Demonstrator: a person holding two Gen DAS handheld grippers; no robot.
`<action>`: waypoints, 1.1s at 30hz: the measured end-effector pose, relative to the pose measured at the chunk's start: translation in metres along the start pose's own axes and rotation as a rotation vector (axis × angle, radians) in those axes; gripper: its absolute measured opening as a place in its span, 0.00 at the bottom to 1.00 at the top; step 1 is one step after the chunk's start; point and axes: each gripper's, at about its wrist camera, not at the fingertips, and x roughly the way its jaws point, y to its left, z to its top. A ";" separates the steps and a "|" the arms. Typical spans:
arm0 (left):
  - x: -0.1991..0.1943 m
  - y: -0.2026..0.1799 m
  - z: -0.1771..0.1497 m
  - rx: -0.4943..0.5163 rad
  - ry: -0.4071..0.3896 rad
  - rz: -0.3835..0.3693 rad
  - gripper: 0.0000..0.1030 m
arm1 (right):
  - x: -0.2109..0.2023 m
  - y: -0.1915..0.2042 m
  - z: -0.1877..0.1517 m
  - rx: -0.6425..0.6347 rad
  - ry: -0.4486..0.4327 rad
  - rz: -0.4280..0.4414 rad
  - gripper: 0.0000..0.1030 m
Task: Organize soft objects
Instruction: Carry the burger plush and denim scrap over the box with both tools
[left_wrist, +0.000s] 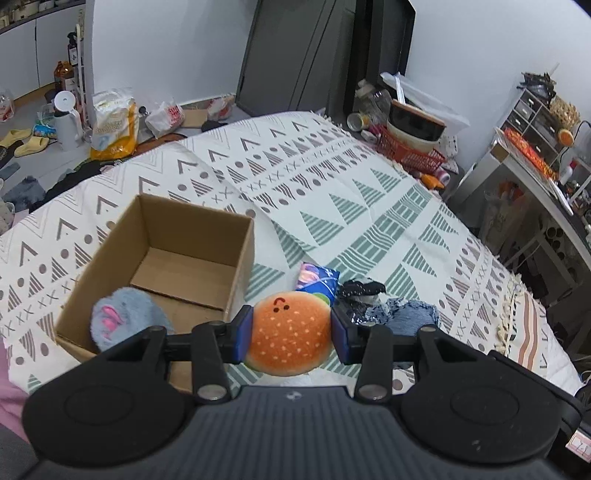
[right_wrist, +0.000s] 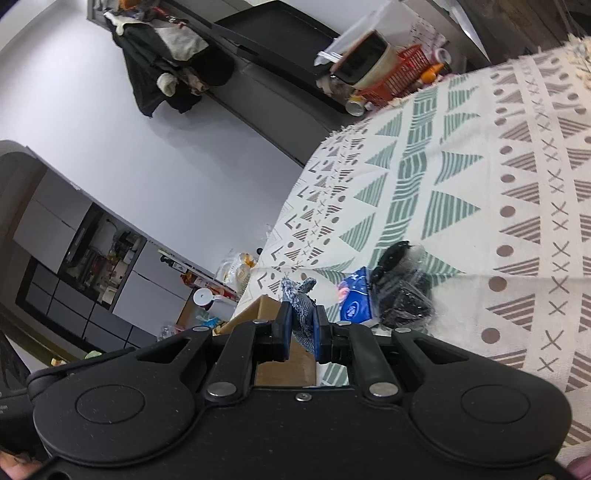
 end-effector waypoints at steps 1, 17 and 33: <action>-0.003 0.002 0.001 -0.002 -0.006 -0.001 0.42 | 0.000 0.003 -0.001 -0.005 0.001 0.002 0.11; -0.018 0.055 0.027 -0.056 -0.034 -0.014 0.42 | 0.022 0.051 -0.013 -0.095 0.041 0.005 0.11; 0.010 0.115 0.031 -0.146 0.021 -0.055 0.42 | 0.057 0.094 -0.033 -0.165 0.133 0.000 0.11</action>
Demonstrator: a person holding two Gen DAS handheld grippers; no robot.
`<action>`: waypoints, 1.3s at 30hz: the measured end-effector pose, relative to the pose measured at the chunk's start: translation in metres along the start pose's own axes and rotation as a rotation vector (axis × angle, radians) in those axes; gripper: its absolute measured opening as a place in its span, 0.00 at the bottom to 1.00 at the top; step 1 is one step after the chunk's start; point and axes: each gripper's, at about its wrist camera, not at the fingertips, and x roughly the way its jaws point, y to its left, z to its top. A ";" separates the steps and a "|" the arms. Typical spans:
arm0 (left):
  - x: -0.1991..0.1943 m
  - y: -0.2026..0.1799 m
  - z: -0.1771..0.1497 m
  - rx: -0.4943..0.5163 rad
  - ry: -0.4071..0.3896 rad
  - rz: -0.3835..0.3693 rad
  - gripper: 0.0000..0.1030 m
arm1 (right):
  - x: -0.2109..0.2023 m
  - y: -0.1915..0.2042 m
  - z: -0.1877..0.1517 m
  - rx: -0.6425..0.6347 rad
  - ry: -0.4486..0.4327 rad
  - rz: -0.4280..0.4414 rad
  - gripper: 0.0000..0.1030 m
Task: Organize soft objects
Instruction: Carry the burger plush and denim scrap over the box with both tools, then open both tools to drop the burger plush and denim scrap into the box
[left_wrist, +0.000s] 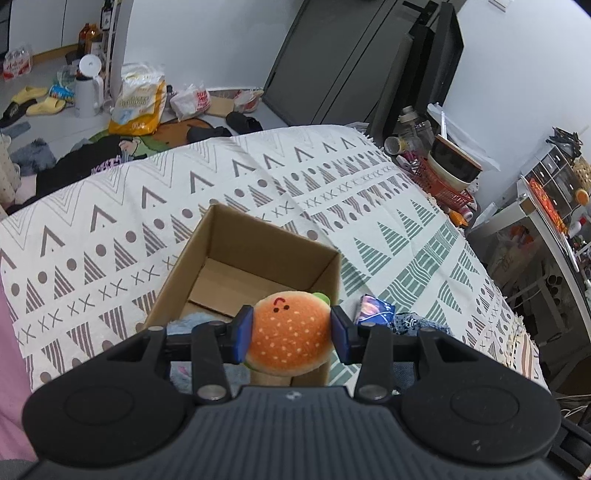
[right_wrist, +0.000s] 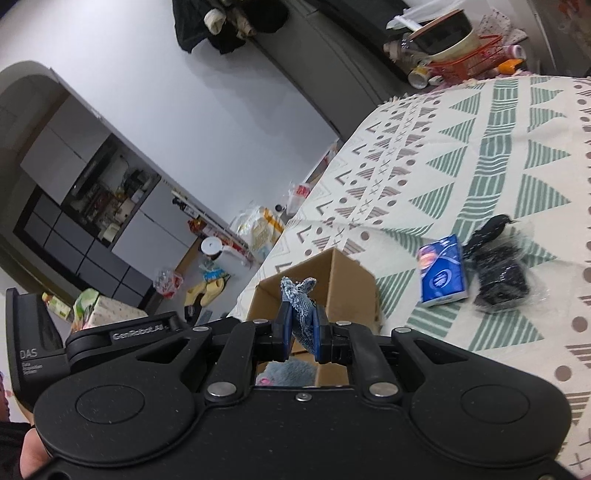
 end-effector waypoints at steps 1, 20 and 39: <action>0.002 0.003 0.001 -0.003 0.005 -0.003 0.42 | 0.003 0.003 -0.002 -0.004 0.008 0.002 0.11; 0.033 0.045 0.013 -0.069 0.061 -0.026 0.42 | 0.043 0.020 -0.029 -0.027 0.162 -0.051 0.20; 0.040 0.012 0.017 -0.030 0.082 -0.066 0.51 | 0.011 -0.005 -0.013 -0.002 0.104 -0.081 0.28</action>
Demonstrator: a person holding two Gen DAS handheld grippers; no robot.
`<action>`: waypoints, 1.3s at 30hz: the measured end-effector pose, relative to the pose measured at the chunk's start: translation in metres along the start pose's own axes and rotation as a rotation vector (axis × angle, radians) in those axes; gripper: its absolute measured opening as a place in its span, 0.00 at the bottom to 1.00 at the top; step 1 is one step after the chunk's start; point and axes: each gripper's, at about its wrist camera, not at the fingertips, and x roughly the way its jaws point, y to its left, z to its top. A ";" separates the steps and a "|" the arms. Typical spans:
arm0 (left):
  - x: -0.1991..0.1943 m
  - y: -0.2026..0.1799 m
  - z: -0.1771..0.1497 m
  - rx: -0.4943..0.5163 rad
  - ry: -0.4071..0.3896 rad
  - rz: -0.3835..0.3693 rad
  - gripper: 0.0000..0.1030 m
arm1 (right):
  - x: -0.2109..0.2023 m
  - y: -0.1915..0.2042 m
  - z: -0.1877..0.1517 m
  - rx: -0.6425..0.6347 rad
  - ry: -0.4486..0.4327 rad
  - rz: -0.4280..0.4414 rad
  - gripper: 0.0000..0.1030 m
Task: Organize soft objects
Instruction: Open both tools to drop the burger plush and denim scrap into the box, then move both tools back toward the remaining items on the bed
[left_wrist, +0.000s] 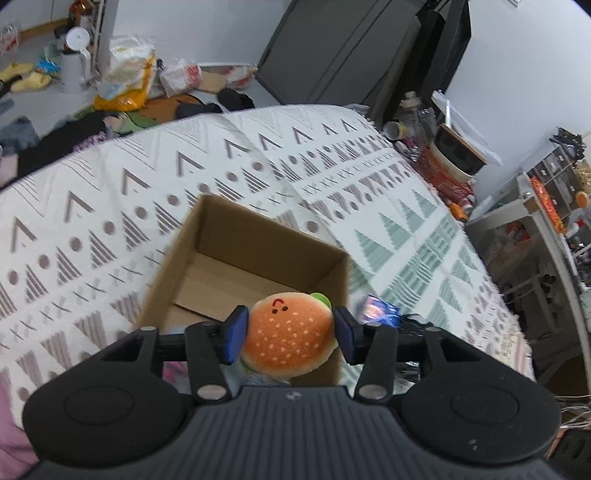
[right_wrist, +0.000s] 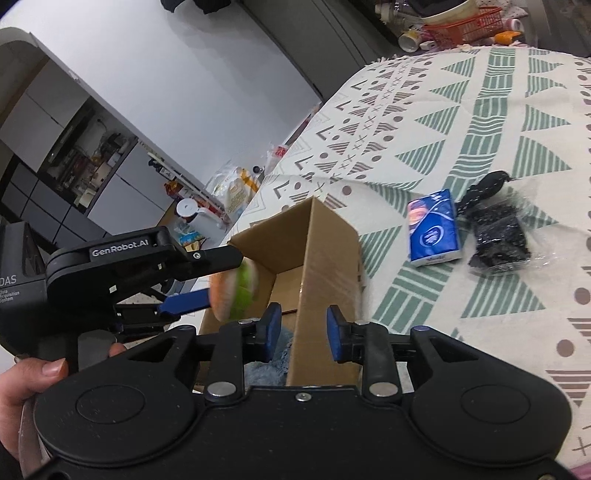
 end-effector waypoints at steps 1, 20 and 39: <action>0.000 -0.002 -0.001 -0.005 0.007 -0.010 0.53 | -0.002 -0.002 0.001 0.002 -0.003 -0.001 0.29; -0.023 -0.040 -0.018 0.066 -0.036 0.110 0.73 | -0.050 -0.041 0.016 0.035 -0.053 -0.037 0.53; -0.021 -0.093 -0.068 0.098 -0.021 0.142 0.78 | -0.086 -0.088 0.041 0.066 -0.063 -0.080 0.83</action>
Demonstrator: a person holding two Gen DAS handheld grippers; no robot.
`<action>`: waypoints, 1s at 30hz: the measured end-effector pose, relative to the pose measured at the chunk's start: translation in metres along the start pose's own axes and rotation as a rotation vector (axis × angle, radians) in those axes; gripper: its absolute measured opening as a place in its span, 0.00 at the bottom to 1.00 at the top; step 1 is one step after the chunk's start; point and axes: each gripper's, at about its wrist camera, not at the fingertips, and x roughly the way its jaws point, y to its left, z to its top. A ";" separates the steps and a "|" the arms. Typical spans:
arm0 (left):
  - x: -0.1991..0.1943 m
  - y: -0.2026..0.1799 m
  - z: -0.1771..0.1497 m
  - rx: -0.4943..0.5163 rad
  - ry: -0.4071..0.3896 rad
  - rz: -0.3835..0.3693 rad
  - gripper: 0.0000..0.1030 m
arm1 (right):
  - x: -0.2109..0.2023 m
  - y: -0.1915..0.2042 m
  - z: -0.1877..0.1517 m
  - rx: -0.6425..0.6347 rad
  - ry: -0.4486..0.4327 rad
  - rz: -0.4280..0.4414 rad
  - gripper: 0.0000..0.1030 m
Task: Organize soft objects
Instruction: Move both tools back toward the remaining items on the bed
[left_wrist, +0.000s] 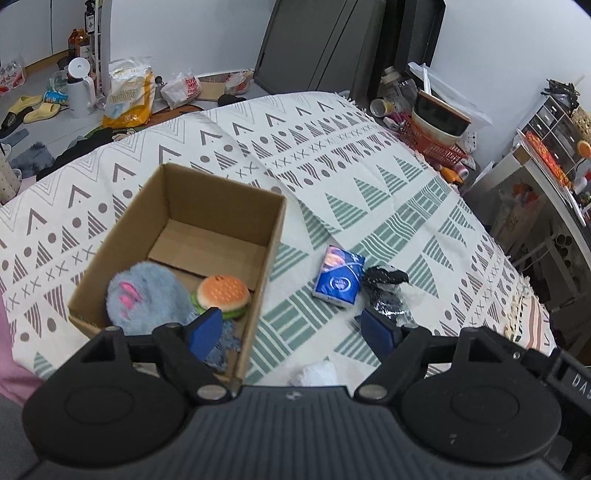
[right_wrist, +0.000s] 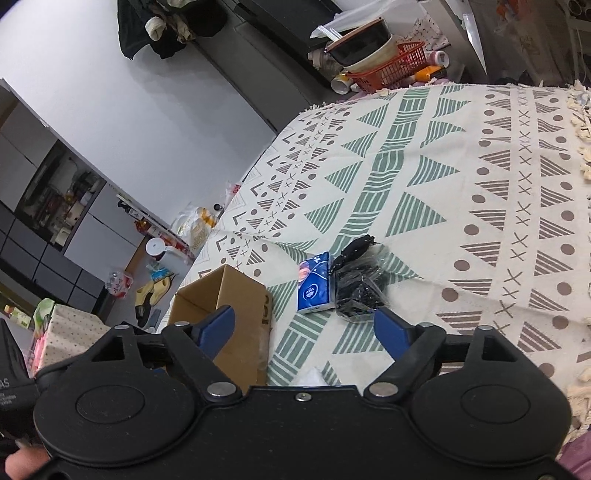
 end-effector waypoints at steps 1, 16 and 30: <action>0.000 -0.002 -0.002 -0.001 0.000 0.003 0.78 | 0.000 -0.001 0.001 0.000 0.003 0.000 0.84; 0.019 -0.034 -0.040 -0.022 0.037 0.039 0.75 | 0.019 -0.034 0.004 0.041 0.021 0.075 0.84; 0.067 -0.053 -0.068 -0.034 0.088 0.106 0.73 | 0.033 -0.066 0.000 0.082 0.057 0.116 0.82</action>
